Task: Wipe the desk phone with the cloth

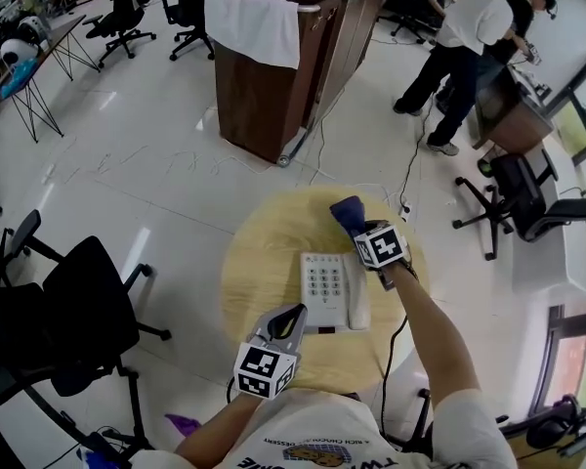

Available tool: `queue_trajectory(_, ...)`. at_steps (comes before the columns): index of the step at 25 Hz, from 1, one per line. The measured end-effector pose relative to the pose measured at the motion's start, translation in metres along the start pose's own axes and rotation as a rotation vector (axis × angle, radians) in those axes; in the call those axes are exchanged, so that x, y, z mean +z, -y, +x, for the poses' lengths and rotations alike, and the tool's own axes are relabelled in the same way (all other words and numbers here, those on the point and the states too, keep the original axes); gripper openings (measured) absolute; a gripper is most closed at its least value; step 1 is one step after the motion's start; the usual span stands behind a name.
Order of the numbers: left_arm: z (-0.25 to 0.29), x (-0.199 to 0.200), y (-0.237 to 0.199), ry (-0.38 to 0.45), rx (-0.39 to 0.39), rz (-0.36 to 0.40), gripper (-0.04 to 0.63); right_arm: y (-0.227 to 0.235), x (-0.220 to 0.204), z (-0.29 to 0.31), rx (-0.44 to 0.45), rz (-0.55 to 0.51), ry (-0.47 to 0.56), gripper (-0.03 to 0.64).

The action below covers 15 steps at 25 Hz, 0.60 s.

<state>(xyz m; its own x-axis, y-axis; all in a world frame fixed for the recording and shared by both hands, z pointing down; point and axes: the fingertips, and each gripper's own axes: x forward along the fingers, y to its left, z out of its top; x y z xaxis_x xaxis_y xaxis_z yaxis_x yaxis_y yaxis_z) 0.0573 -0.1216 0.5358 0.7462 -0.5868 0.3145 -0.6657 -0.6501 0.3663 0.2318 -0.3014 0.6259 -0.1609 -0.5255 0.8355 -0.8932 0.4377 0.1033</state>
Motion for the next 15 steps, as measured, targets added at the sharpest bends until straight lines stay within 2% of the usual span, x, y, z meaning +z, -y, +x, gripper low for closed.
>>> queue_trajectory(6,-0.002,0.0,-0.006,0.011,0.017,-0.015,-0.009,-0.029,0.025,0.014,0.038,-0.065,-0.014,0.066)
queue_trajectory(15,0.003,0.008,0.006,0.026,-0.001,0.004,-0.009,-0.087,0.052,0.028,0.127,-0.093,0.01,0.067)
